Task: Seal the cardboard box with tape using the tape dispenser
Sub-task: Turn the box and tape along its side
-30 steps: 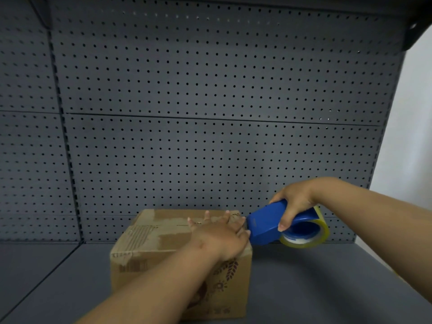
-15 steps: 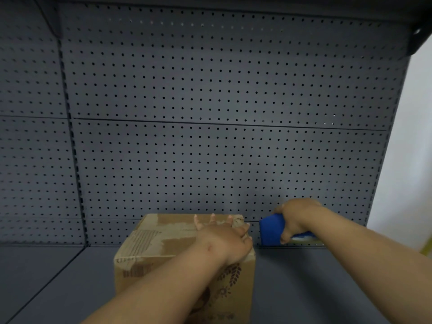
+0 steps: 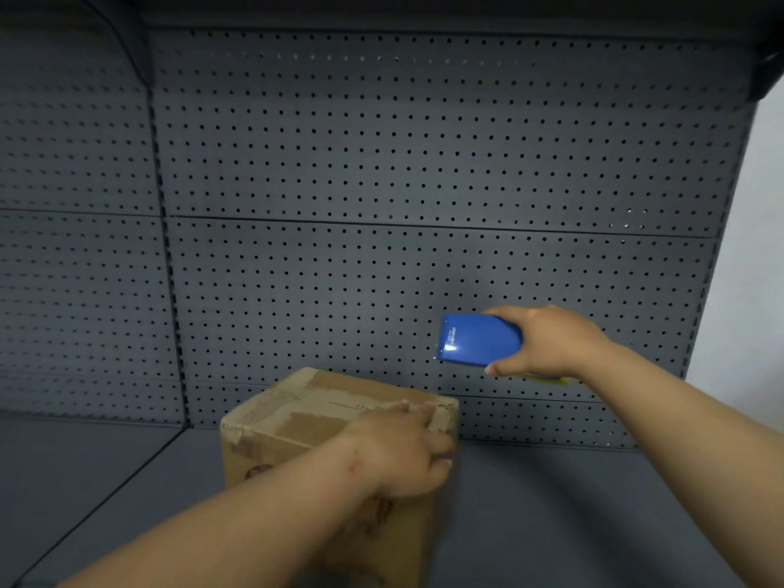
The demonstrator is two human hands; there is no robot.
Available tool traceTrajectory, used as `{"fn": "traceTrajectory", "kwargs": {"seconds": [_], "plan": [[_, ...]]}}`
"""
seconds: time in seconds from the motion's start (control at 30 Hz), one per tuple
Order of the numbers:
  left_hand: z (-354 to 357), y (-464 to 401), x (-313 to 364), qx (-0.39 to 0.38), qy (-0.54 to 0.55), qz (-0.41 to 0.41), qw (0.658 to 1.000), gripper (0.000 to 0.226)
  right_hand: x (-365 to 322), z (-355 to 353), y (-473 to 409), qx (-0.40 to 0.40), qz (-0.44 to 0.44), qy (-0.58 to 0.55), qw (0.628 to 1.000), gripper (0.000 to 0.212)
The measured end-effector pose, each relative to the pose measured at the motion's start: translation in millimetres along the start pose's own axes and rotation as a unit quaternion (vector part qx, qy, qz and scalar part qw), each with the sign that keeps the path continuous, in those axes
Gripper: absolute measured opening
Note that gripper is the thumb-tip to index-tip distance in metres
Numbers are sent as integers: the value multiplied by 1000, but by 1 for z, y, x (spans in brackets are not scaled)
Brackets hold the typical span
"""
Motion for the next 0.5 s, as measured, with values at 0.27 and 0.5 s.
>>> {"fn": "traceTrajectory", "kwargs": {"seconds": [0.27, 0.5], "plan": [[5, 70, -82, 25, -74, 112, 991, 50, -63, -11, -8, 39, -92, -97, 990, 74], [5, 133, -169, 107, -219, 109, 964, 39, -129, -17, -12, 74, -136, -148, 977, 78]]}}
Point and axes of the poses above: each hand's wrist, its own y-axis away from the middle knuckle, its own z-axis out of the palm, x = y × z, the point moved 10 cm from there along -y, towards the middle knuckle, and after that the axes turned 6 degrees about x, right-handed, at the moved point
